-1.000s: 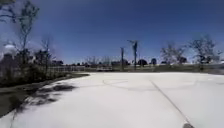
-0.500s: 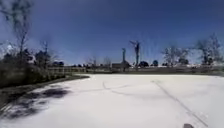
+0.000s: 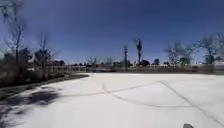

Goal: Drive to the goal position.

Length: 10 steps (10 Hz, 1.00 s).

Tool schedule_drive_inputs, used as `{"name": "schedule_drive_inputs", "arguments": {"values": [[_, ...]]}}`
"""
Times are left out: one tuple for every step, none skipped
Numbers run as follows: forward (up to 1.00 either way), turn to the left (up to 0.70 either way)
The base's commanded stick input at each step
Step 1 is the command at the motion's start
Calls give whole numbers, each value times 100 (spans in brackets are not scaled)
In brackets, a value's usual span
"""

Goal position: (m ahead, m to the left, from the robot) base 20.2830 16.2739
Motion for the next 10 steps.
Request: {"name": "schedule_drive_inputs", "arguments": {"values": [[100, 0], [100, 0], [100, 0], [100, 0], [100, 0], [100, 0], [100, 0], [100, 0], [100, 0], [100, 0]]}}
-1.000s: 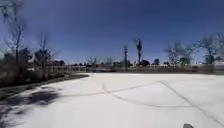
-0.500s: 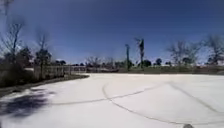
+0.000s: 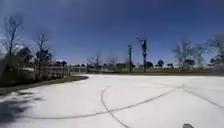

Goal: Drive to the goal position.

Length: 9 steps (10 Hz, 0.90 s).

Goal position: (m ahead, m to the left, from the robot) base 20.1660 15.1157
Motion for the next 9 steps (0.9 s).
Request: {"name": "schedule_drive_inputs", "arguments": {"values": [[100, 0], [100, 0], [100, 0], [100, 0], [100, 0], [100, 0], [100, 0], [100, 0], [100, 0]]}}
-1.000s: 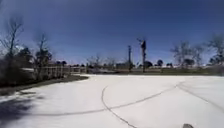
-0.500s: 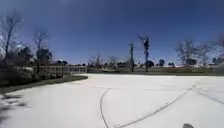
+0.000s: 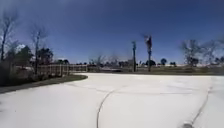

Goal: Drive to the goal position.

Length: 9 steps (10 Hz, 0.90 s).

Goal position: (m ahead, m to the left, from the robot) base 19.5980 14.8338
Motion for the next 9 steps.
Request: {"name": "schedule_drive_inputs", "arguments": {"values": [[100, 0], [100, 0], [100, 0], [100, 0], [96, 0], [89, 0], [85, 0], [85, 0], [85, 0]]}}
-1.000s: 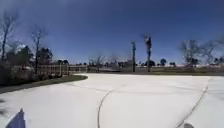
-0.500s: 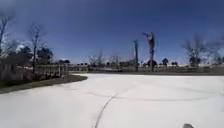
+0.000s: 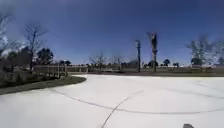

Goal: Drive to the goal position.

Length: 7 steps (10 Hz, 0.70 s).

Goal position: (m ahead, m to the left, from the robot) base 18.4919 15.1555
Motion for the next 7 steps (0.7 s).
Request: {"name": "schedule_drive_inputs", "arguments": {"values": [[85, 0], [85, 0], [85, 0], [85, 0], [85, 0], [85, 0], [72, 0]]}}
